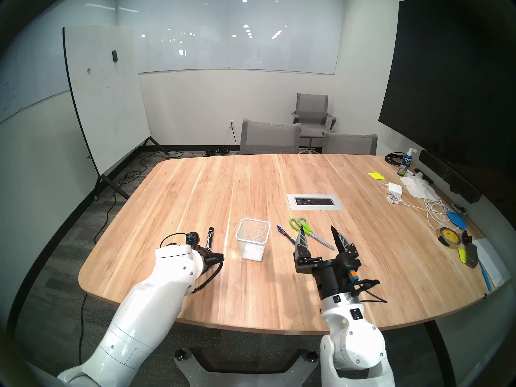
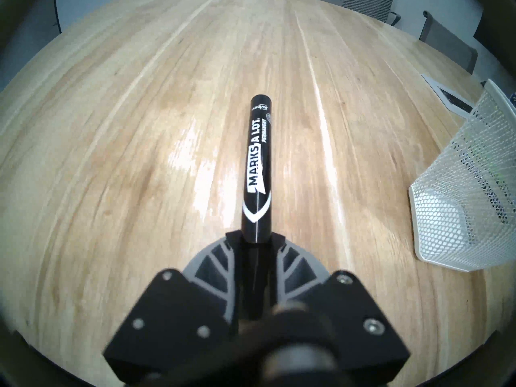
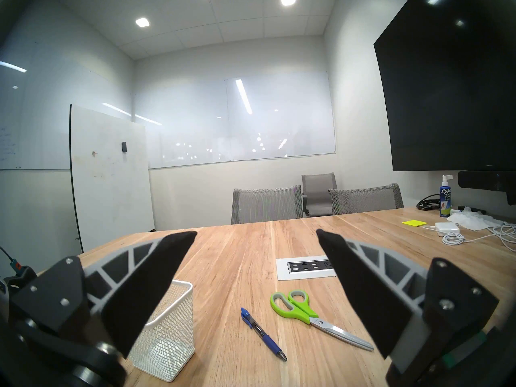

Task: Place the pen, the marker, and the scissors into the pen holder

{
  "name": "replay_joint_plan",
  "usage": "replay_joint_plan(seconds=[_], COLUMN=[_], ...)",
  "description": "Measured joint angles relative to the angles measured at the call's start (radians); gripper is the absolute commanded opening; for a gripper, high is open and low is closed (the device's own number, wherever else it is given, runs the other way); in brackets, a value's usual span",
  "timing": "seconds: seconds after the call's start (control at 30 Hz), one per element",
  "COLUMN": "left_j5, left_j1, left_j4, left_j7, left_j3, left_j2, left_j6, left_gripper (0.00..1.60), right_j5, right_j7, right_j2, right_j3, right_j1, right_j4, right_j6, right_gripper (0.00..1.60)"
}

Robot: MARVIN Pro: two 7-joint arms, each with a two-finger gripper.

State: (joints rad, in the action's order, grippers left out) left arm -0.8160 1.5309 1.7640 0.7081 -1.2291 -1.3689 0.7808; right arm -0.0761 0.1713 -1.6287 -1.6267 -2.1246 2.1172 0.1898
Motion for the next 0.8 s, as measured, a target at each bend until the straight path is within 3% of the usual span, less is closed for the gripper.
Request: replay_joint_plan(seconds=[0.47, 0.8], left_j5=[0.046, 0.039], left_j1=[0.048, 0.071], left_j4=[0.033, 0.056], left_j7=[-0.060, -0.087], left_j3=[0.017, -0.016], left_j2=[0.066, 0.082], left_j6=[-0.057, -0.083], left_gripper=[0.00, 0.00], right_j5=[0.000, 0.000], right_j7=[0.000, 0.000], right_j2=[0.000, 0.000], right_j3=[0.000, 0.000], right_j1=[0.000, 0.000], right_j4=[0.000, 0.000], right_j6=[0.000, 0.000], right_gripper=[1.60, 1.60])
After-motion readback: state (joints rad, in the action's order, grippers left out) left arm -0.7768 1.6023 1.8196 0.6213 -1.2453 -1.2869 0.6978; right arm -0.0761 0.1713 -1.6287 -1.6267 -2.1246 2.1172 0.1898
